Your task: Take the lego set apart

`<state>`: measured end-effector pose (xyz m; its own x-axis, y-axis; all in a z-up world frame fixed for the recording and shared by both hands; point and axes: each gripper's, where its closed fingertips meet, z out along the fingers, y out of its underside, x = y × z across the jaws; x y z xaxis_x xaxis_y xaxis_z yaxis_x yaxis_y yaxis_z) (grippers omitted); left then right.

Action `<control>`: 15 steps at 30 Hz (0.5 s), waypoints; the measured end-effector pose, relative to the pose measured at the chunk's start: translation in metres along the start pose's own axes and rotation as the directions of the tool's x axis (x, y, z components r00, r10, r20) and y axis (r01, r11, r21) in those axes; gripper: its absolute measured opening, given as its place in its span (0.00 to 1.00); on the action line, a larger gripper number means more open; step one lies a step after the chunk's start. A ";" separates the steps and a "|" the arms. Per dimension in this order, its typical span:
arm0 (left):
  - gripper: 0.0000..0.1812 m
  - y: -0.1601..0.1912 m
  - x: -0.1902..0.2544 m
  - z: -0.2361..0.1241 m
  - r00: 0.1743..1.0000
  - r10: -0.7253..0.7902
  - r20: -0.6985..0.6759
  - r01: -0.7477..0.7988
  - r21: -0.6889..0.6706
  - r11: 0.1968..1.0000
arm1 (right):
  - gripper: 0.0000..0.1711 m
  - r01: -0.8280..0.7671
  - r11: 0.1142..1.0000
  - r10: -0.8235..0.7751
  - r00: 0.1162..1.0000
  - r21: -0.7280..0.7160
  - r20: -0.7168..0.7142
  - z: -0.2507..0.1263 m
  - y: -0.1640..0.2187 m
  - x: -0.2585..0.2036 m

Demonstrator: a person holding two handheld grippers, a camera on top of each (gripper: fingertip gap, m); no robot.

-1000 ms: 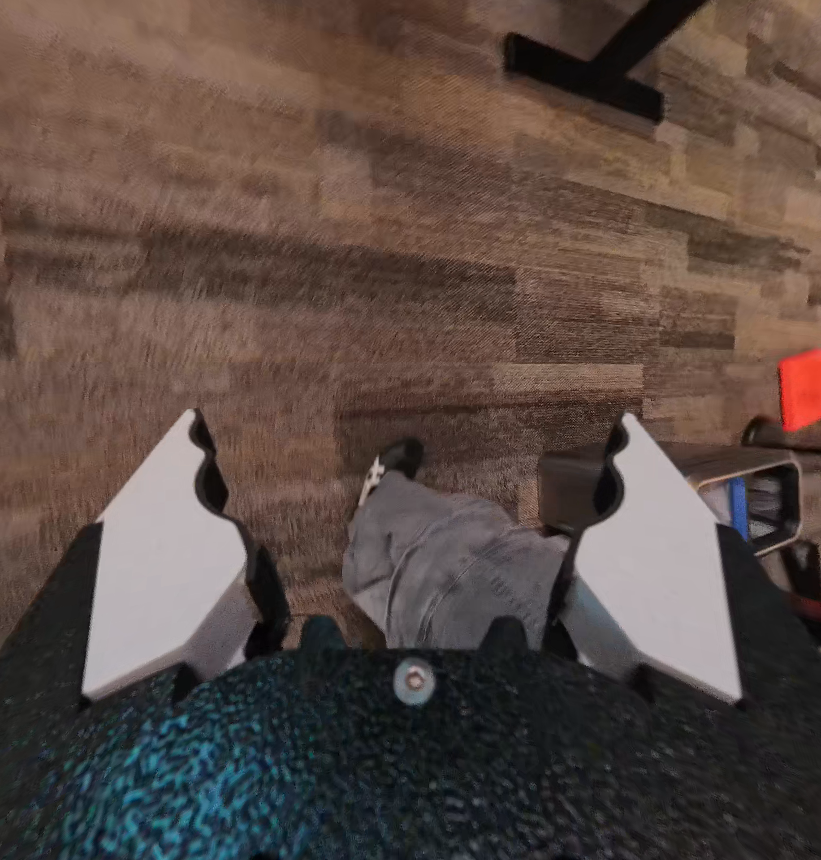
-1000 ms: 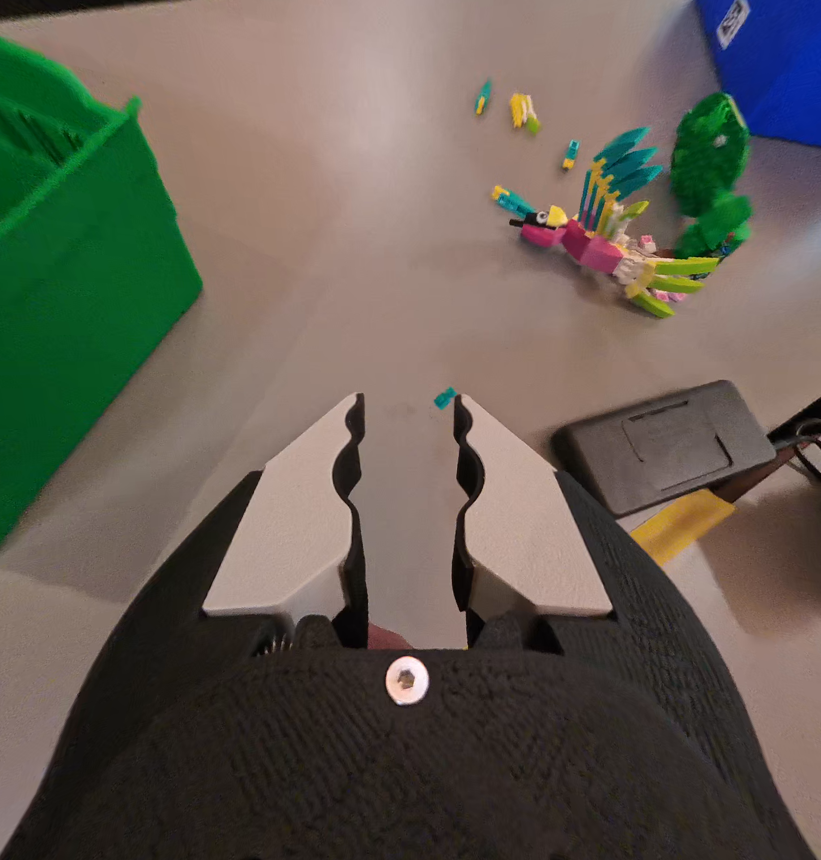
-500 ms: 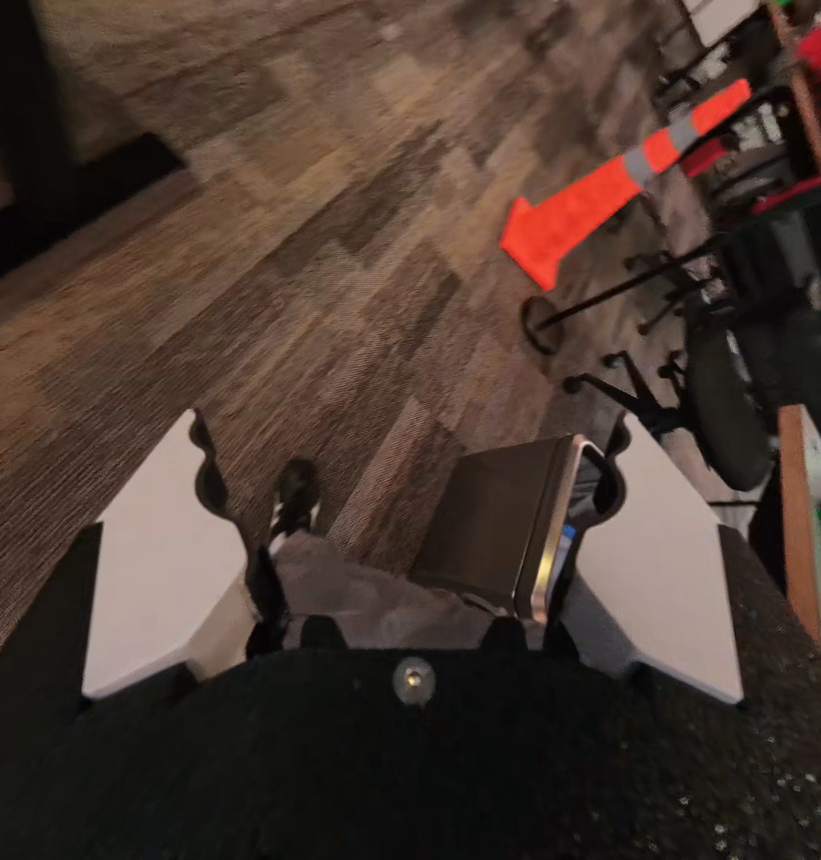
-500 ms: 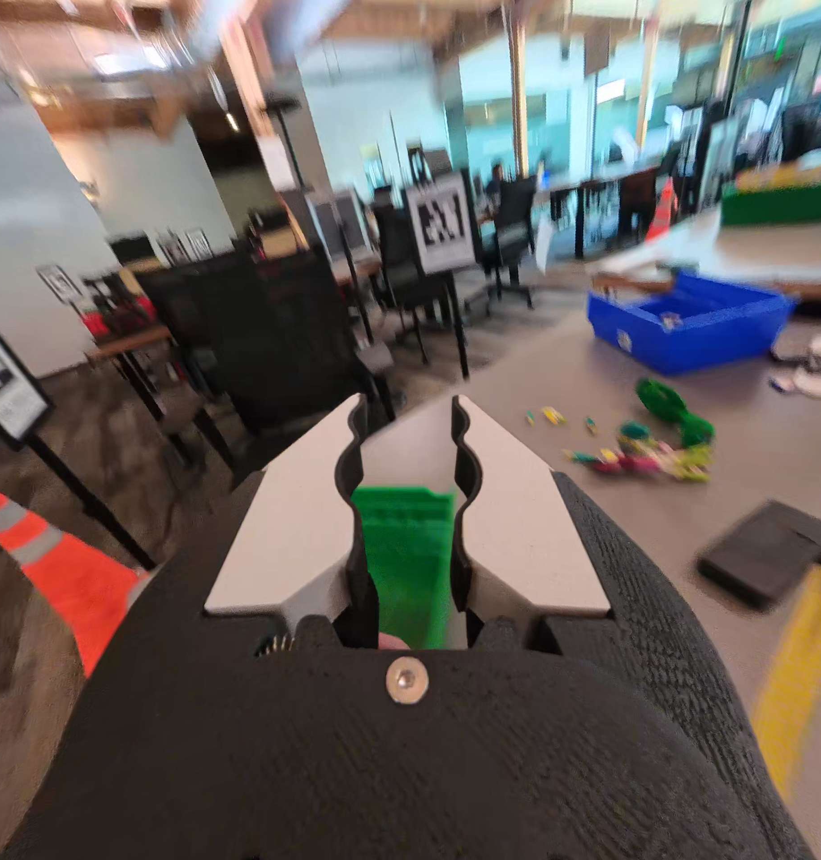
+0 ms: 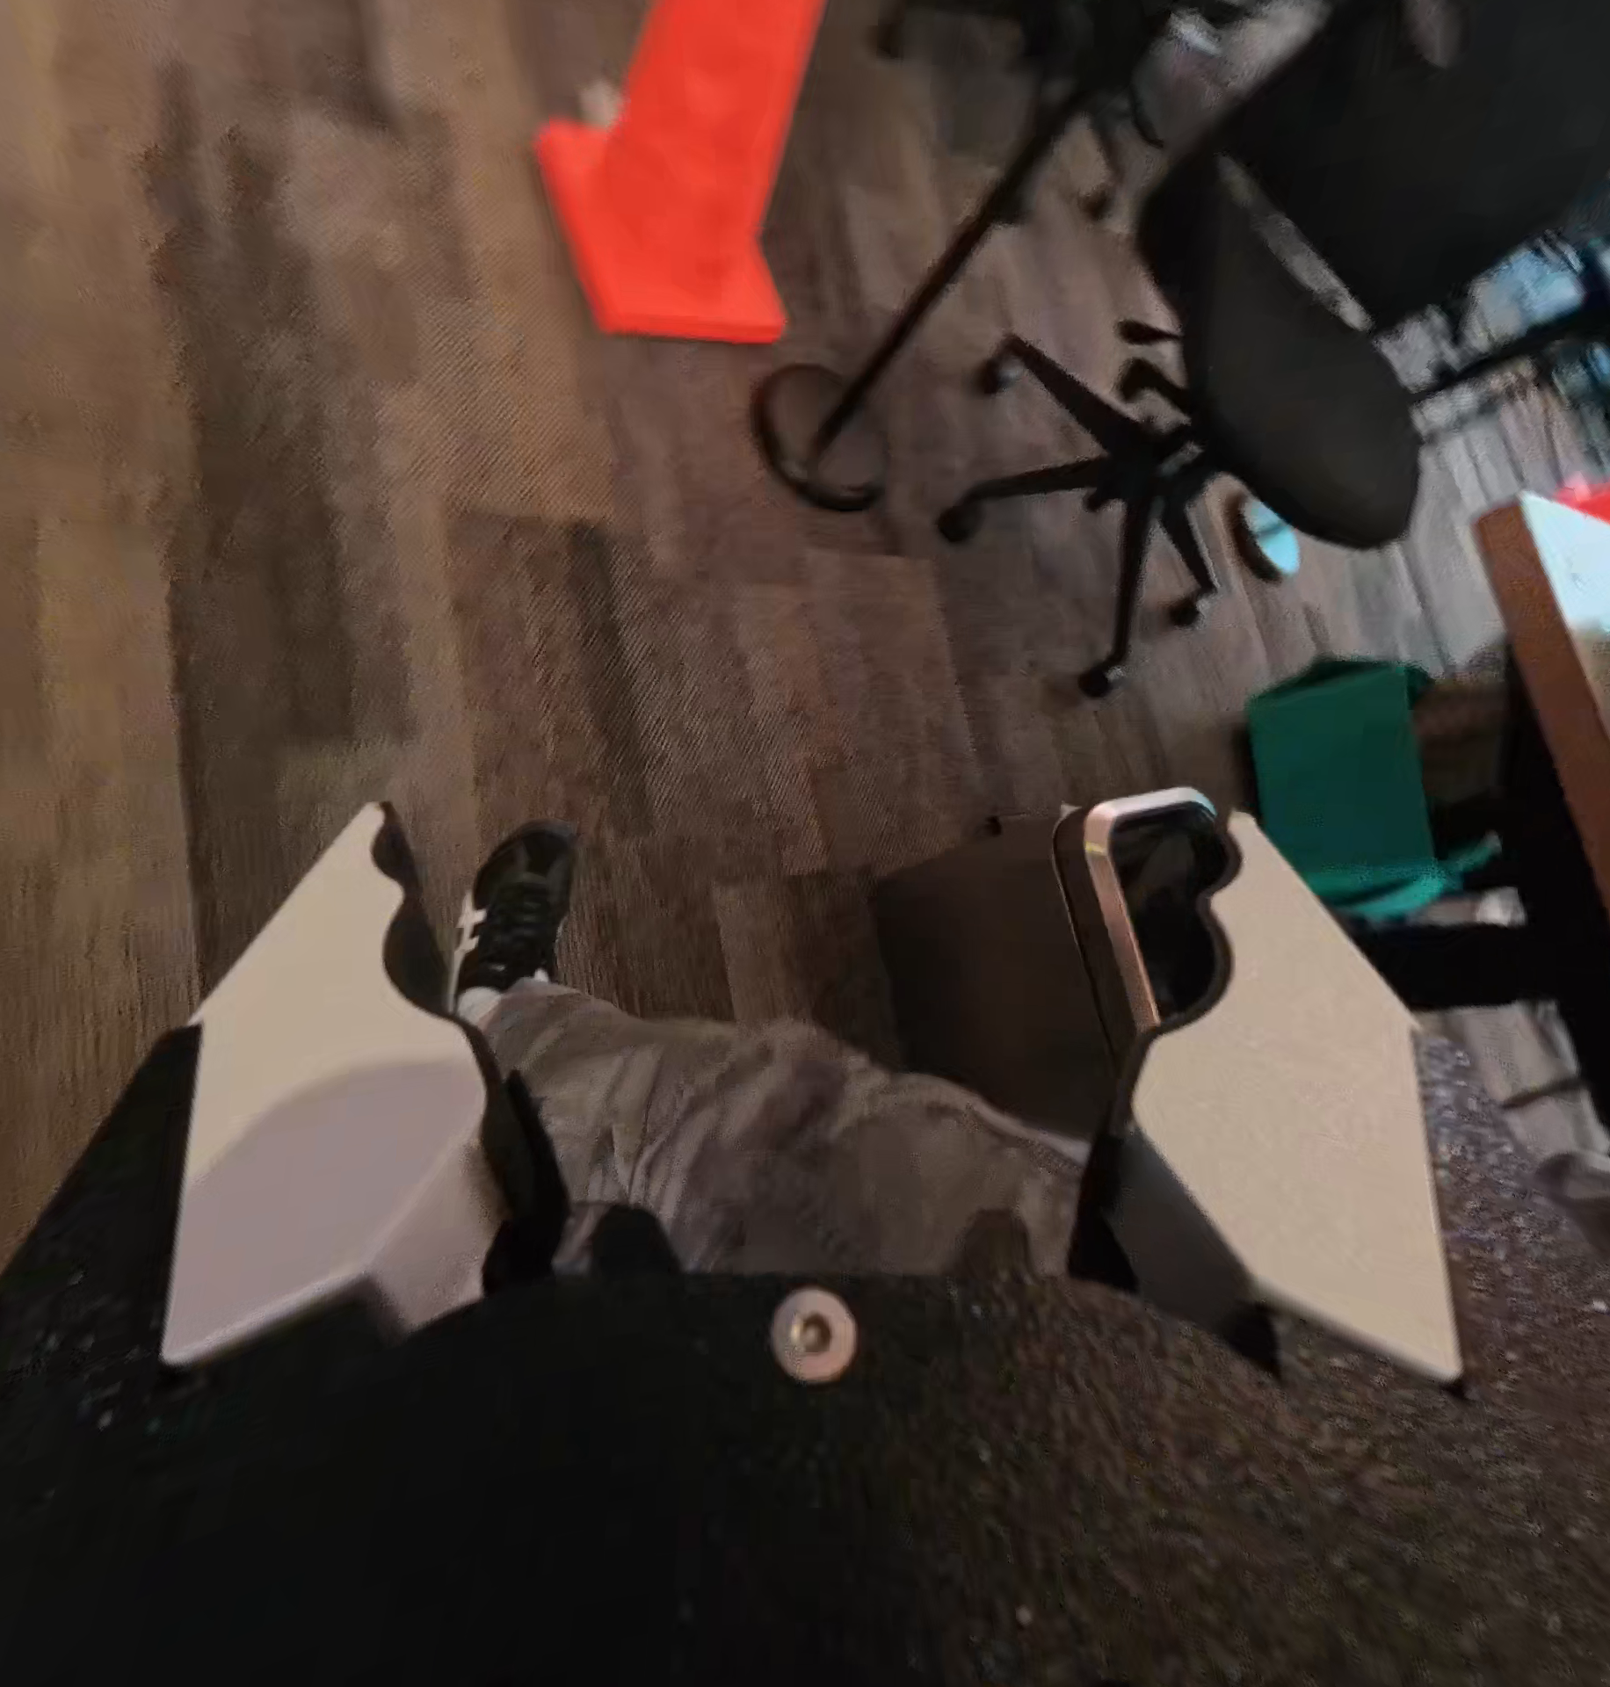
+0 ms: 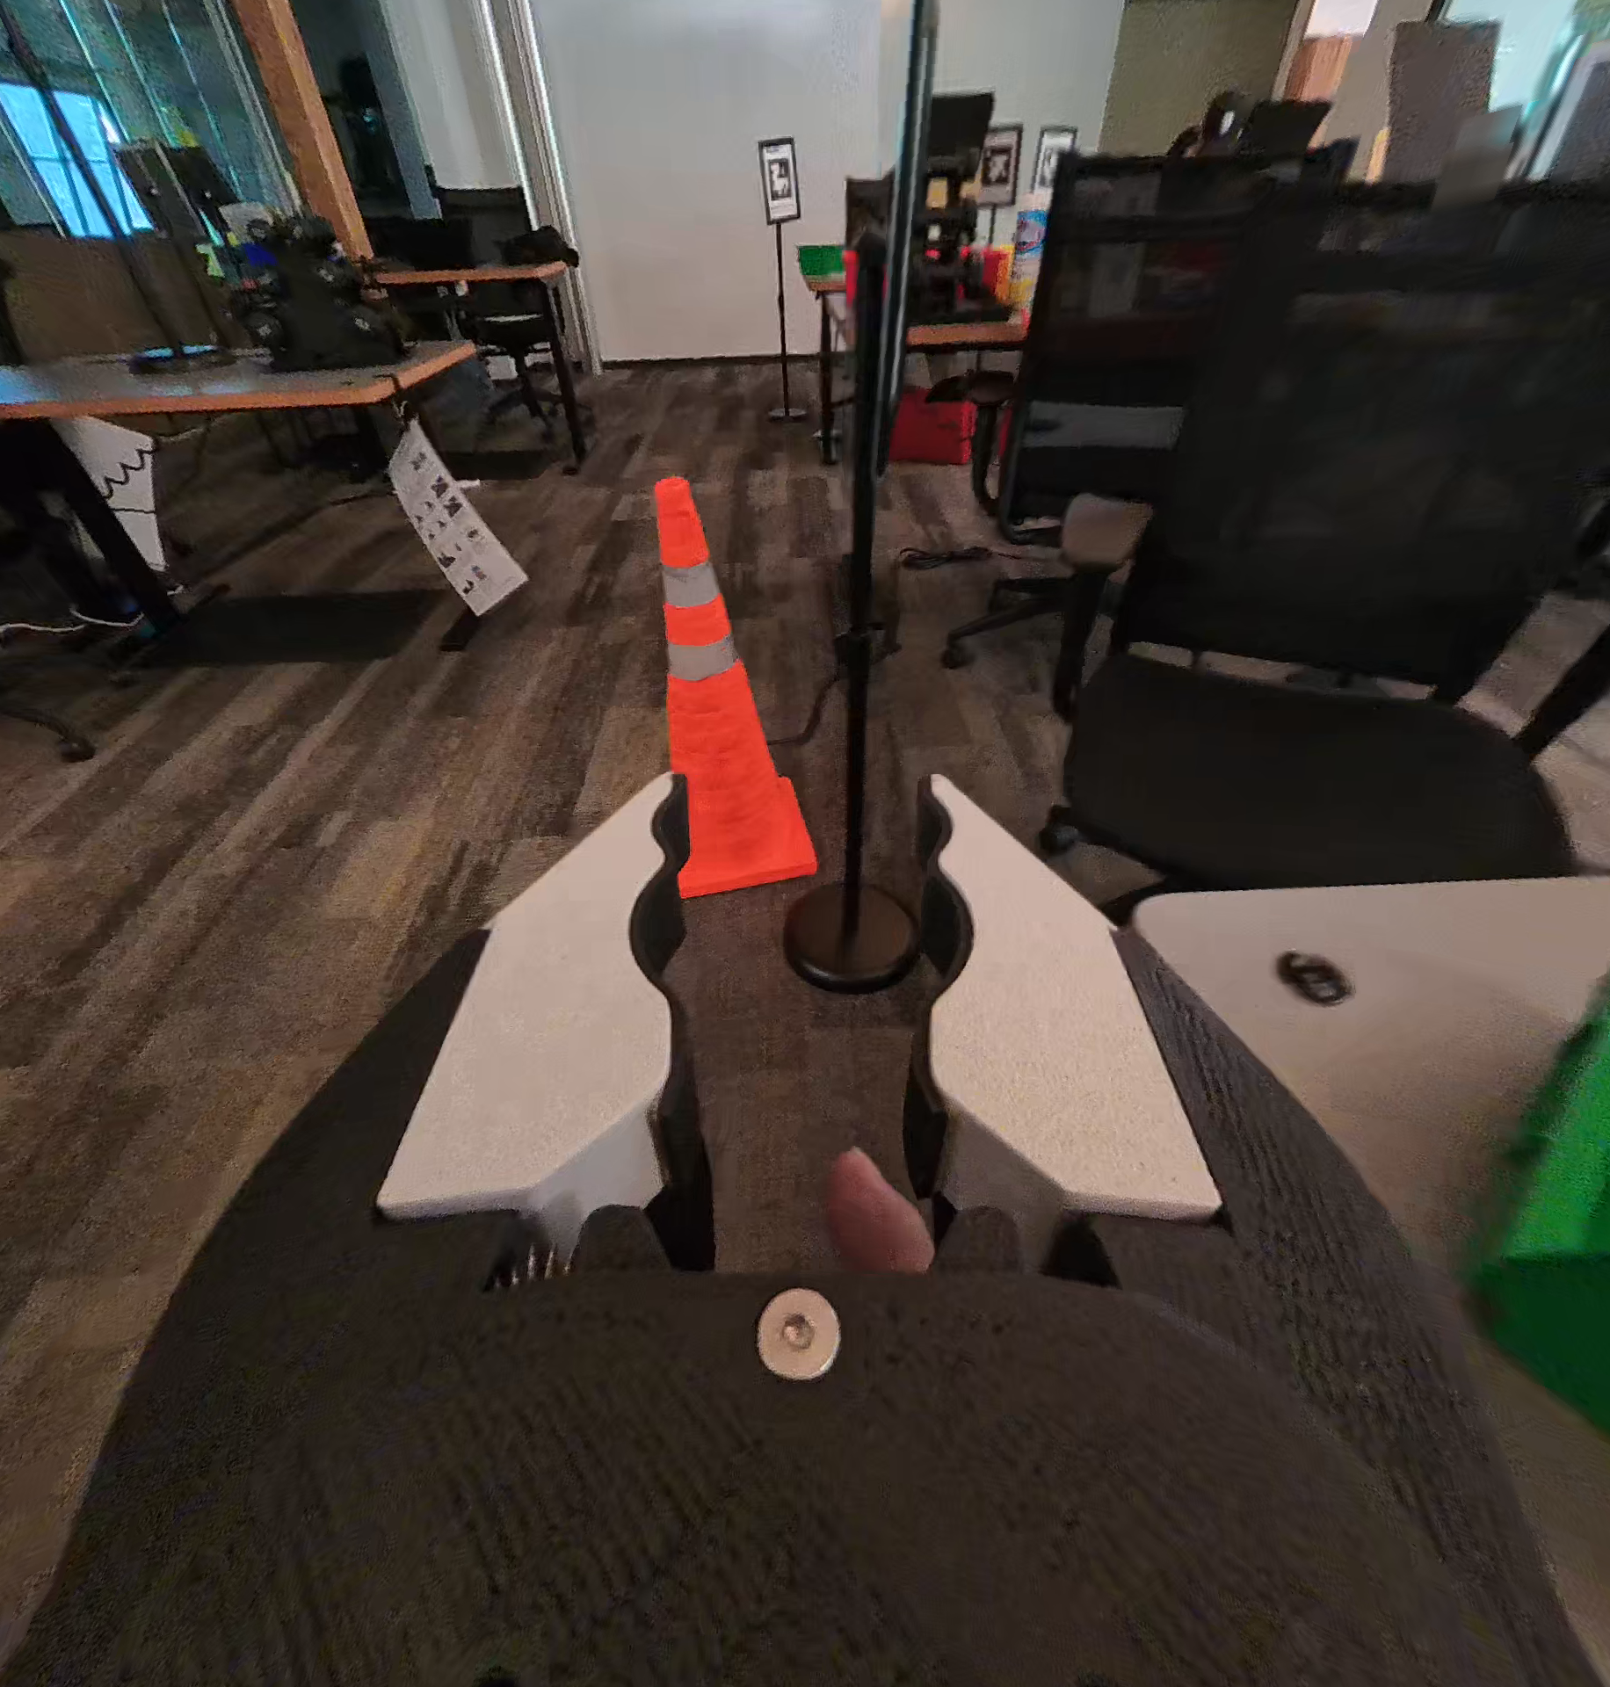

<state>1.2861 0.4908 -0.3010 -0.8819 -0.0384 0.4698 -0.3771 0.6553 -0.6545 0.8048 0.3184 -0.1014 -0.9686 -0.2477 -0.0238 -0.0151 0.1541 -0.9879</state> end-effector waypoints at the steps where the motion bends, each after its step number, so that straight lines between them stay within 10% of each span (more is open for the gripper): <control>1: 0.88 -0.034 0.015 0.027 0.995 0.084 -0.058 -0.083 0.006 0.997 | 0.29 -0.020 1.000 0.020 1.000 -0.013 0.002 0.010 0.009 -0.012; 5: 0.89 -0.160 0.097 0.139 0.860 0.402 -0.315 -0.408 0.051 0.912 | 0.31 -0.109 0.993 0.104 0.990 -0.048 -0.093 0.063 0.027 -0.017; 11: 0.88 -0.237 0.256 0.248 0.102 0.729 -0.677 -0.877 0.284 0.387 | 0.36 -0.197 0.980 0.196 0.952 0.022 -0.233 0.137 -0.017 0.020; 15: 0.88 -0.264 0.374 0.290 -0.195 0.627 -0.754 -0.796 0.496 0.348 | 0.36 -0.168 0.983 0.182 0.901 0.071 -0.395 0.144 -0.037 0.050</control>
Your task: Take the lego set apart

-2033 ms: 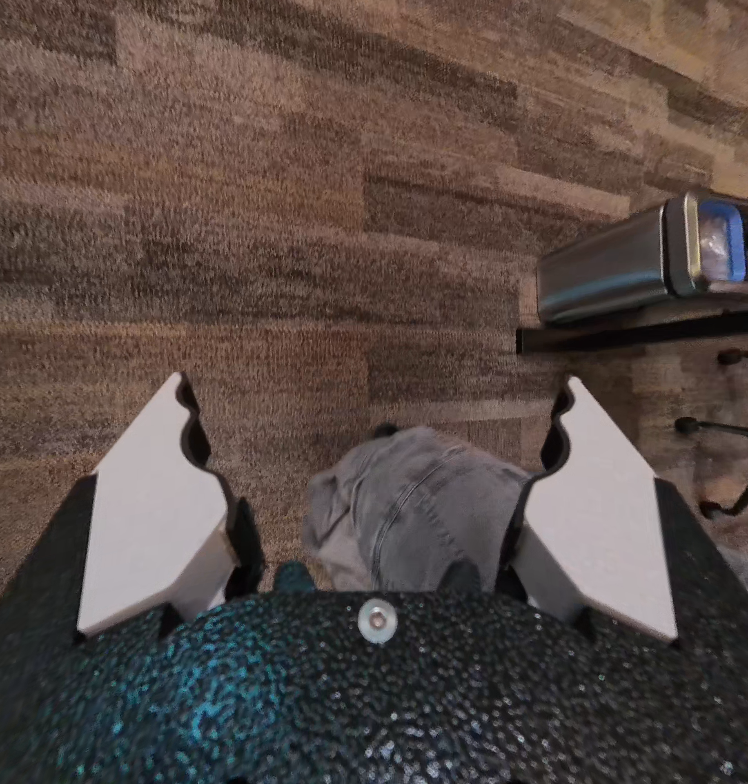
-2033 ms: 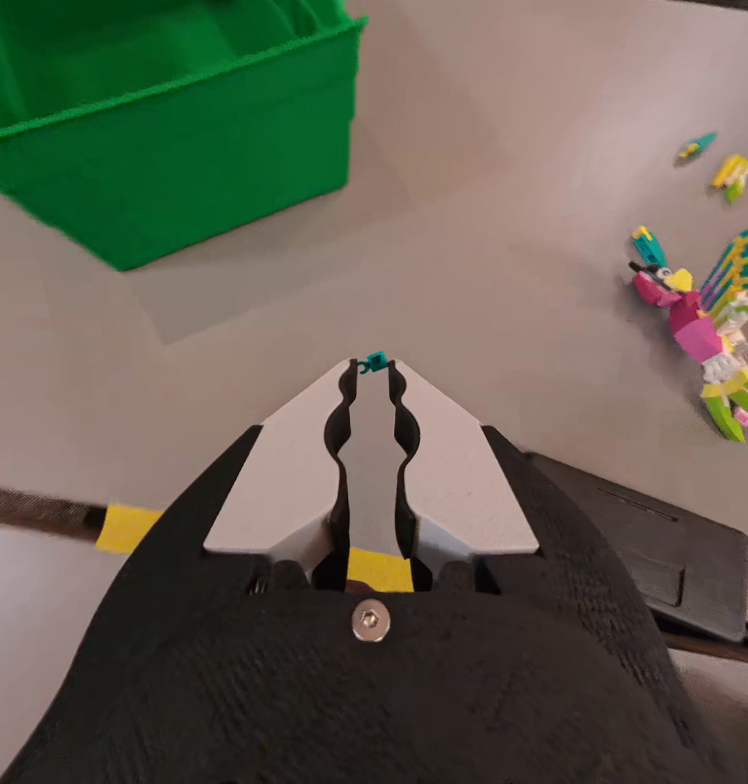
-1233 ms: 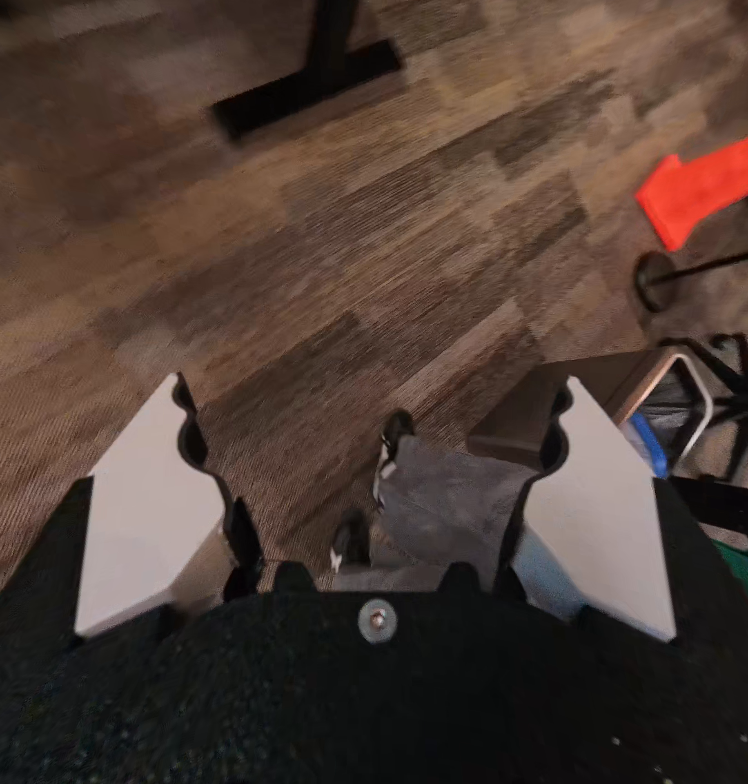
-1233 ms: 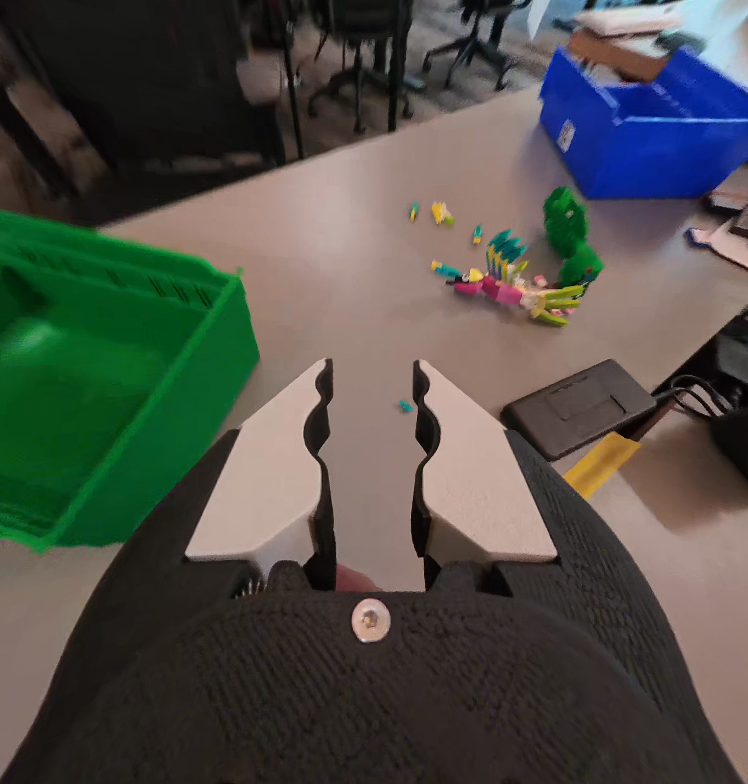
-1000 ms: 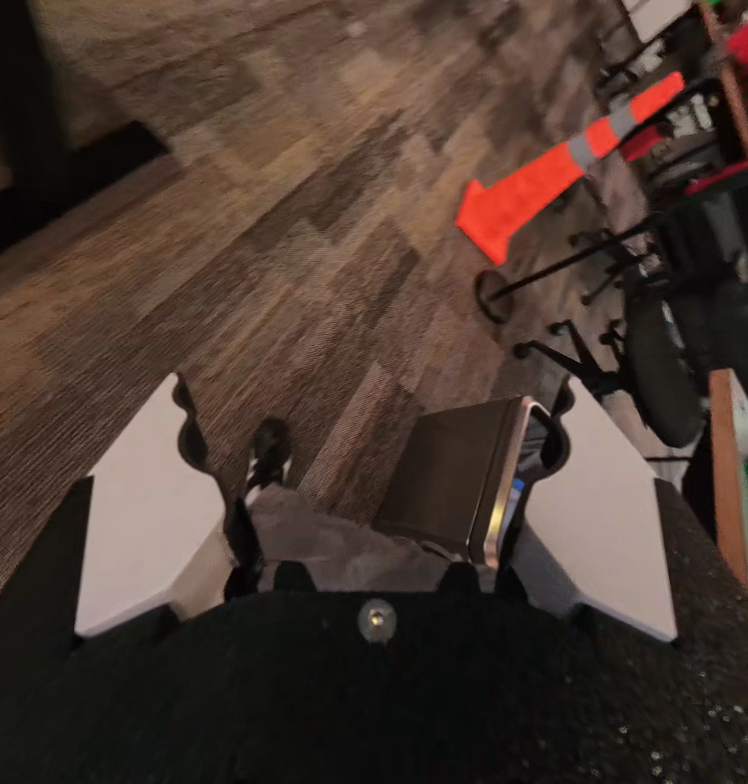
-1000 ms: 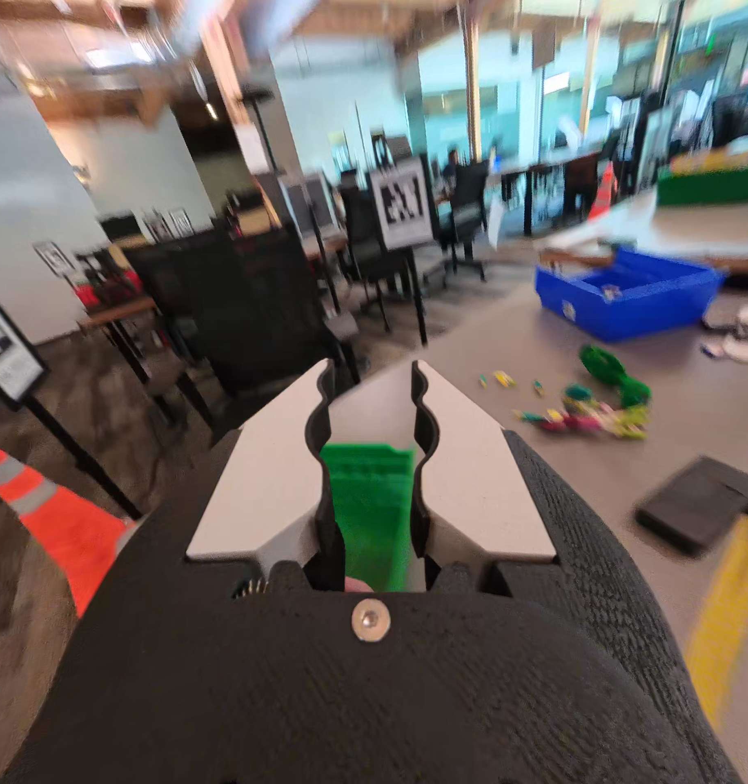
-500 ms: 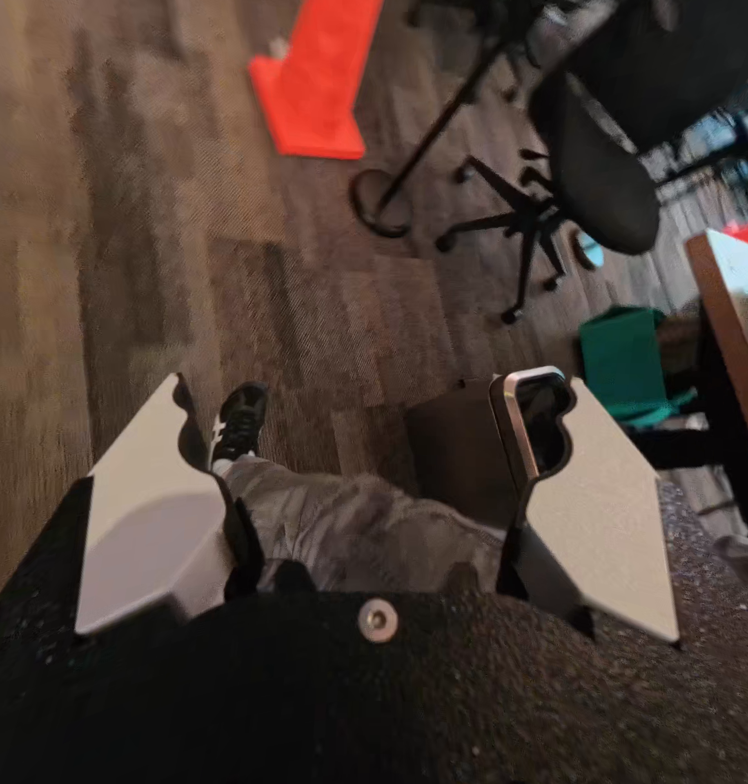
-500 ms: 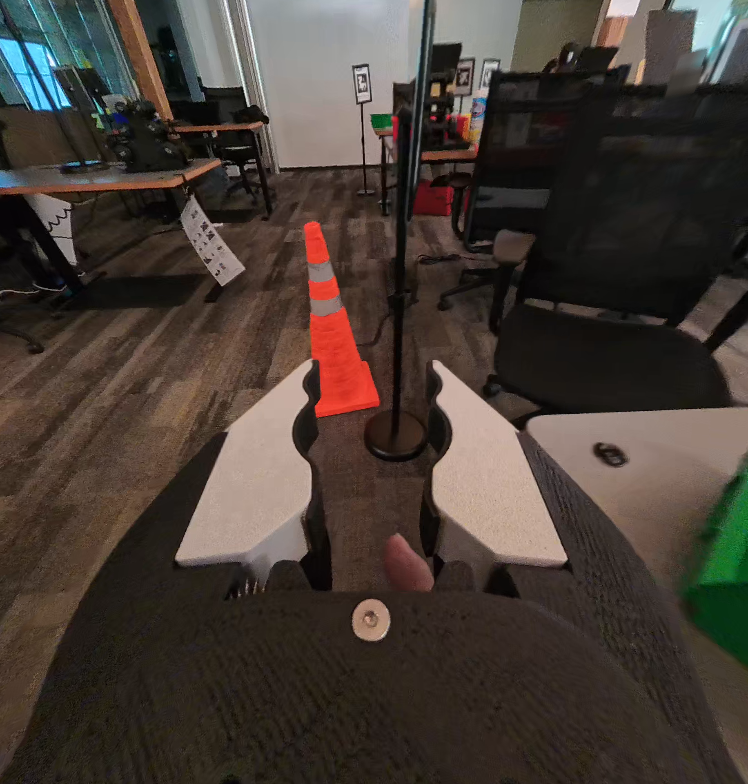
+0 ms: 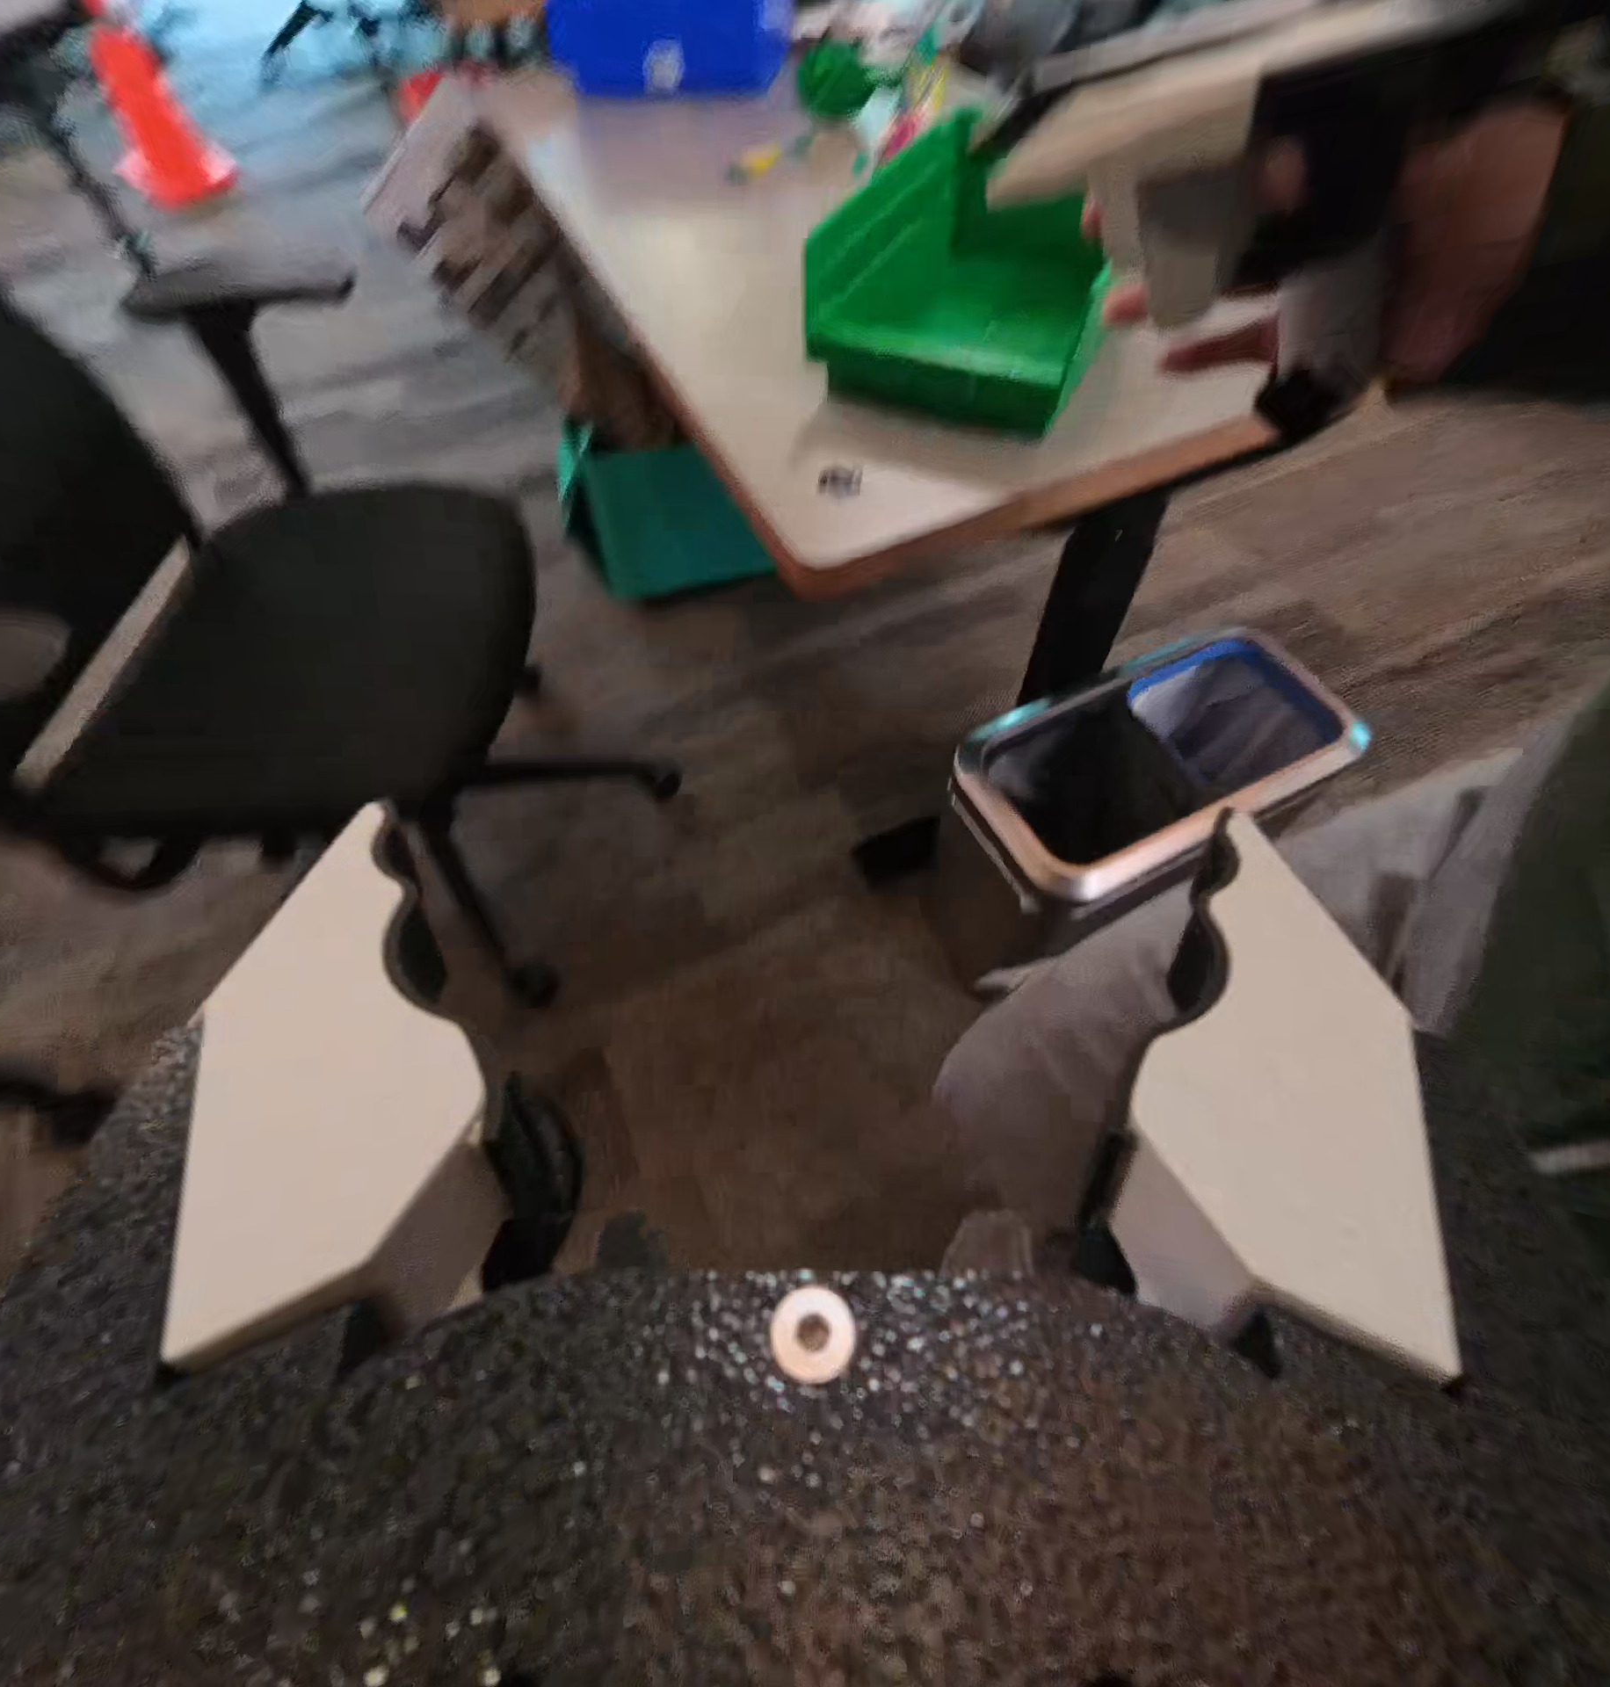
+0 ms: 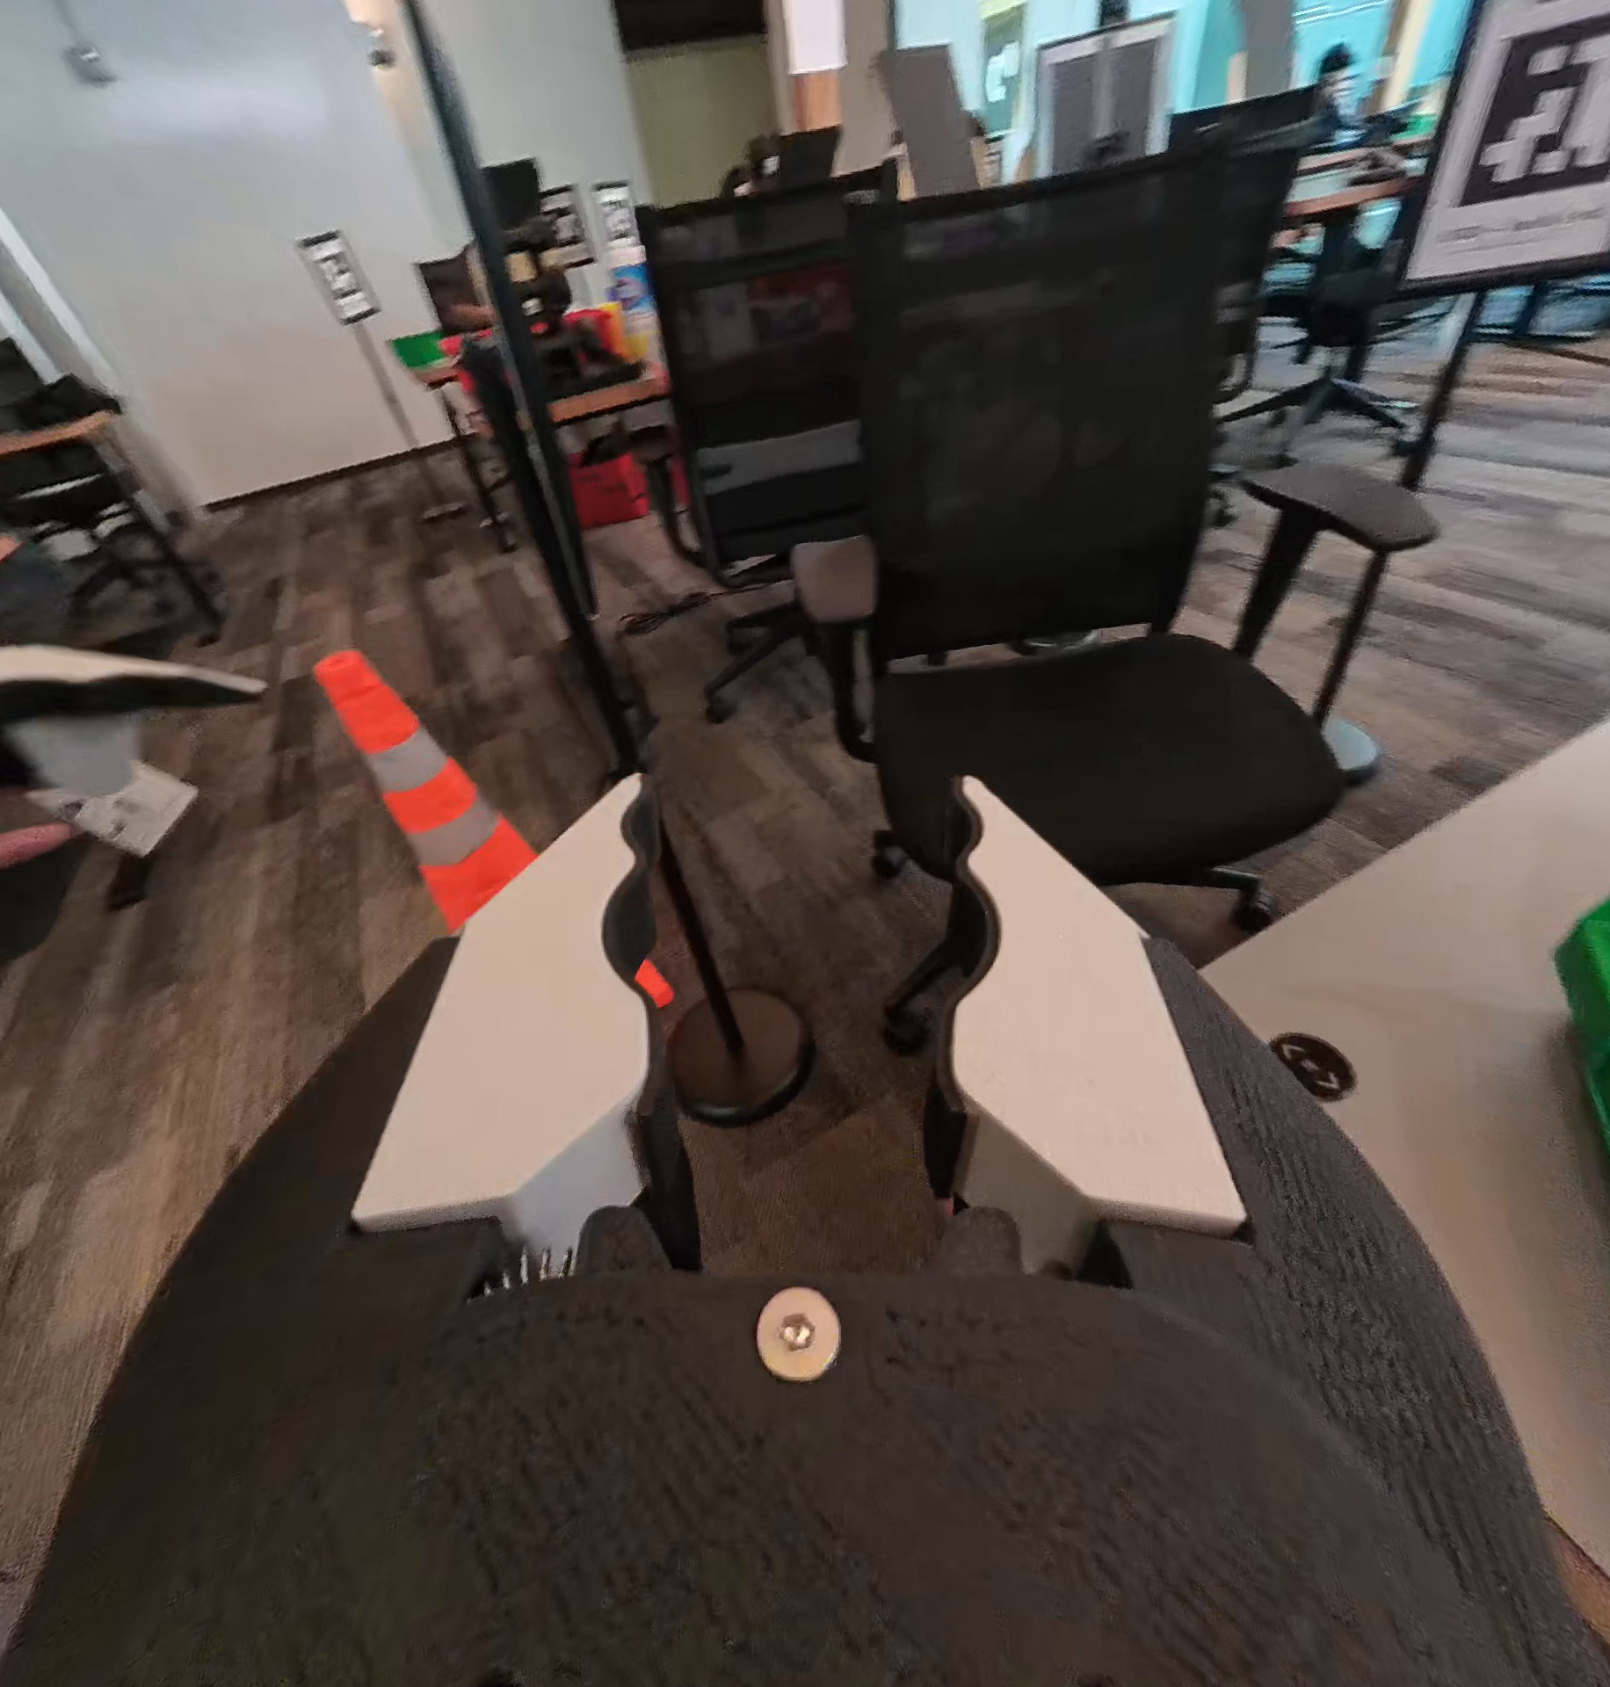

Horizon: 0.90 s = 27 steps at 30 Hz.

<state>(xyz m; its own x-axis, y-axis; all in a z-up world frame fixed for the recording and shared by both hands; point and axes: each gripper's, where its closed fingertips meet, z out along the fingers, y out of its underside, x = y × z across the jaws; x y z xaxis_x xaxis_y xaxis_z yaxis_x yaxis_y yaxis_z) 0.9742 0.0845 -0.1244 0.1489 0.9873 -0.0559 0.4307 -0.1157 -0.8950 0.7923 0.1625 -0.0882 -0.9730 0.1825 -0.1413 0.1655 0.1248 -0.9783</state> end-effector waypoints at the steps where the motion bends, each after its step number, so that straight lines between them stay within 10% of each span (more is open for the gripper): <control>1: 0.88 -0.020 -0.015 0.019 0.999 0.021 -0.050 -0.019 0.046 0.999 | 0.36 -0.013 1.000 0.014 0.999 0.010 -0.039 0.001 -0.003 0.007; 10: 0.88 -0.203 -0.116 0.197 0.923 0.253 -0.291 -0.133 0.376 0.917 | 0.36 0.085 0.990 -0.039 0.930 0.109 -0.366 0.049 -0.029 0.114; 18: 0.88 -0.285 -0.278 0.349 0.949 0.303 -0.086 -0.232 0.457 0.859 | 0.35 0.134 0.962 -0.005 0.881 0.239 -0.474 0.159 -0.097 0.247; 27: 0.88 -0.373 -0.260 0.501 0.878 0.390 -0.278 -0.171 0.579 0.798 | 0.34 0.270 0.947 -0.027 0.610 0.175 -0.792 0.083 -0.132 0.320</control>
<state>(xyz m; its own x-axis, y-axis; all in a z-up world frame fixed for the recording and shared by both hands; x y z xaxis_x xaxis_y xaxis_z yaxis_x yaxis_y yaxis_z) 0.3289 -0.0744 0.0026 0.5460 0.7913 -0.2752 -0.1969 -0.1981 -0.9602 0.4460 0.1233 -0.0169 -0.4703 0.8805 0.0604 -0.1341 -0.0036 -0.9910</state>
